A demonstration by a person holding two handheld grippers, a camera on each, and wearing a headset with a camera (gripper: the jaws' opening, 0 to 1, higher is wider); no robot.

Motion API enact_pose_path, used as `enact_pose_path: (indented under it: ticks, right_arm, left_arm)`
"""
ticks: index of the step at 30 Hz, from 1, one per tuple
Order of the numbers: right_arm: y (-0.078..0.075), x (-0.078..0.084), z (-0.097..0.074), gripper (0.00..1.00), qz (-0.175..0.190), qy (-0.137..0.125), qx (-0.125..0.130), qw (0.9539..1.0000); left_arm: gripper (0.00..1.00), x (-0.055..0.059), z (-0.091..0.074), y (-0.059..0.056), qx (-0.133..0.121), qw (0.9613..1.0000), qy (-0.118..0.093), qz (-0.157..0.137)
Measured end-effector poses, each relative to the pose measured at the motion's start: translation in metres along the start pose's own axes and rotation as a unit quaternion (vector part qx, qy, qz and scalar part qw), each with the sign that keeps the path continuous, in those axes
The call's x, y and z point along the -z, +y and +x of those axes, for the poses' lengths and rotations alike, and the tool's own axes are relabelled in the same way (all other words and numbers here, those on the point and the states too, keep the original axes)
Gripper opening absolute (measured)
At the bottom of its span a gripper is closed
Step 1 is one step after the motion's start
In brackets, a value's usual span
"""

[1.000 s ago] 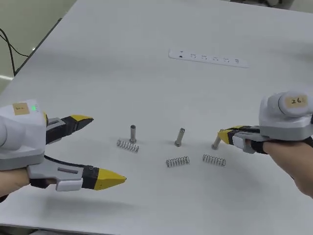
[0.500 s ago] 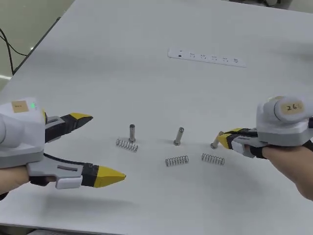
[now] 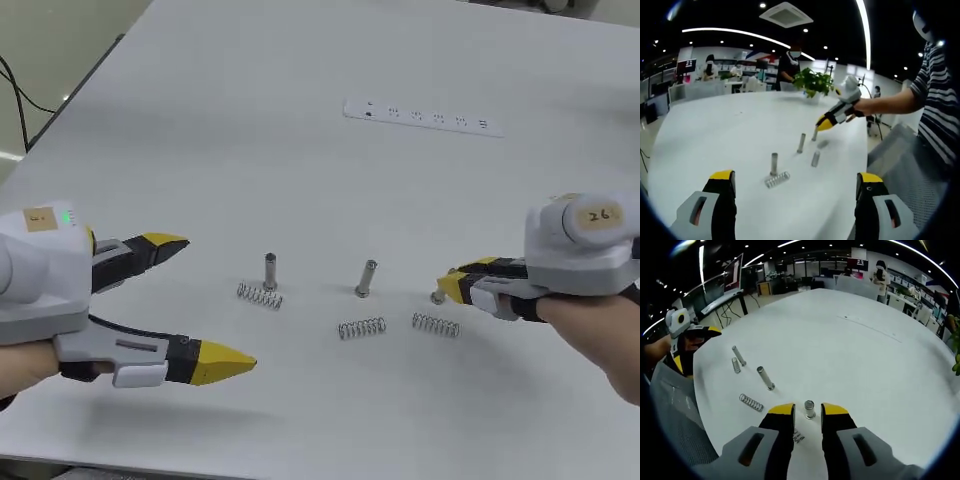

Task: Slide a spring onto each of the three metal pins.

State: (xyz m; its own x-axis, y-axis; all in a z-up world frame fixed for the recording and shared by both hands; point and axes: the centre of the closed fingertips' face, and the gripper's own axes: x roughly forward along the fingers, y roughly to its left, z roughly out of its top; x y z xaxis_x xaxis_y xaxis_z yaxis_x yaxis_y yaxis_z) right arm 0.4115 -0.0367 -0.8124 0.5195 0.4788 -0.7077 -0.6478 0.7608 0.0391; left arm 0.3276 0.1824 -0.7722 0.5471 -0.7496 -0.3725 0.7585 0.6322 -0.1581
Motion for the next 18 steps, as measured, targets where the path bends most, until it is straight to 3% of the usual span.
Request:
enact_pose_path:
  ticks: [18]
  right_arm:
    - [-0.0033,0.0042,-0.0058,0.21,-0.003,0.006,-0.006,1.0000]
  left_arm:
    - [0.98,0.0036,-0.0007,0.0004,0.001,1.0000,0.007,0.000]
